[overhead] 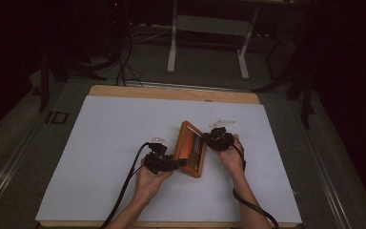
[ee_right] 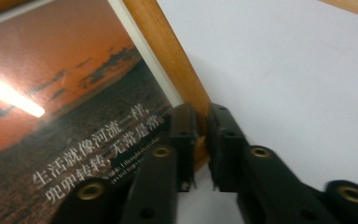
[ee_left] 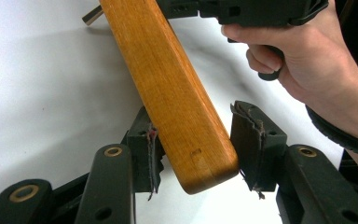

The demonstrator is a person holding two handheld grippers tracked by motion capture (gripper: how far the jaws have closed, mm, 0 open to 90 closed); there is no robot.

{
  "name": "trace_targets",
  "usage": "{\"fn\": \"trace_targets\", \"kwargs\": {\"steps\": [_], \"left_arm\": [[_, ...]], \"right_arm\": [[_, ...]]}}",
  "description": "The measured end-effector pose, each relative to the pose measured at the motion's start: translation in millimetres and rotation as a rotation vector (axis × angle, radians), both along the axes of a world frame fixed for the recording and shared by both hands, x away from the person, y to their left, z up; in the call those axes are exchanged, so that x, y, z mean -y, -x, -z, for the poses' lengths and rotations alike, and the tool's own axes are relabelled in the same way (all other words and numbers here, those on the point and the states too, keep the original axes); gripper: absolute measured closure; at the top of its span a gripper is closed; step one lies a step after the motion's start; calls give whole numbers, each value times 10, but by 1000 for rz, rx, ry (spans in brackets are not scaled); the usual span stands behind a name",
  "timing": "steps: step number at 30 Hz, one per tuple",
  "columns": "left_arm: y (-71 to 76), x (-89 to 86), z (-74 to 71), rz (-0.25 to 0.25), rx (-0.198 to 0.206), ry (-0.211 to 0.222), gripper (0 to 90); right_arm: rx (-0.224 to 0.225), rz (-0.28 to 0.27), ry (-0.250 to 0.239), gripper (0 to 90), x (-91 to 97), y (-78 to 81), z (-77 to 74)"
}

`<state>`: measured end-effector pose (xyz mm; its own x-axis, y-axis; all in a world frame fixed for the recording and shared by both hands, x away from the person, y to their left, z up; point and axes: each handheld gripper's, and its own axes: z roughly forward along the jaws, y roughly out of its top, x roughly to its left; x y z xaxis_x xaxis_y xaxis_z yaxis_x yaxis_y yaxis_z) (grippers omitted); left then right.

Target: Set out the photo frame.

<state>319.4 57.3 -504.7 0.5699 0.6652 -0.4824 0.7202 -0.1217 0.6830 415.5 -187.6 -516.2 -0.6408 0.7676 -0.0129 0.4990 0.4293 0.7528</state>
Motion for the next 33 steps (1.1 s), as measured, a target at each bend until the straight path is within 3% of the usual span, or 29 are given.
{"fn": "trace_targets", "kwargs": {"steps": [6,14,20,24,25,26,27,32,33], "left_arm": [[13,72,-44,4,31,-21,579],[36,174,-105,34,70,-35,633],[82,306,-172,70,127,-70,669],[111,355,-189,84,149,-75,687],[142,411,-207,98,177,-89,691],[142,411,-207,98,177,-89,692],[172,467,-229,114,208,-117,693],[204,538,-251,137,251,-153,695],[228,562,-255,148,275,-169,695]], "right_arm": [[0,35,-16,668,133,55,-15],[39,15,-31,595,272,236,-169],[106,-3,-50,560,418,496,-436],[122,-4,-78,548,501,620,-576],[132,-5,-84,546,524,652,-613],[138,-2,-87,545,539,679,-641],[145,-1,-91,545,555,703,-665],[175,-1,-96,547,605,814,-759],[182,-1,-95,554,611,830,-774]]}}
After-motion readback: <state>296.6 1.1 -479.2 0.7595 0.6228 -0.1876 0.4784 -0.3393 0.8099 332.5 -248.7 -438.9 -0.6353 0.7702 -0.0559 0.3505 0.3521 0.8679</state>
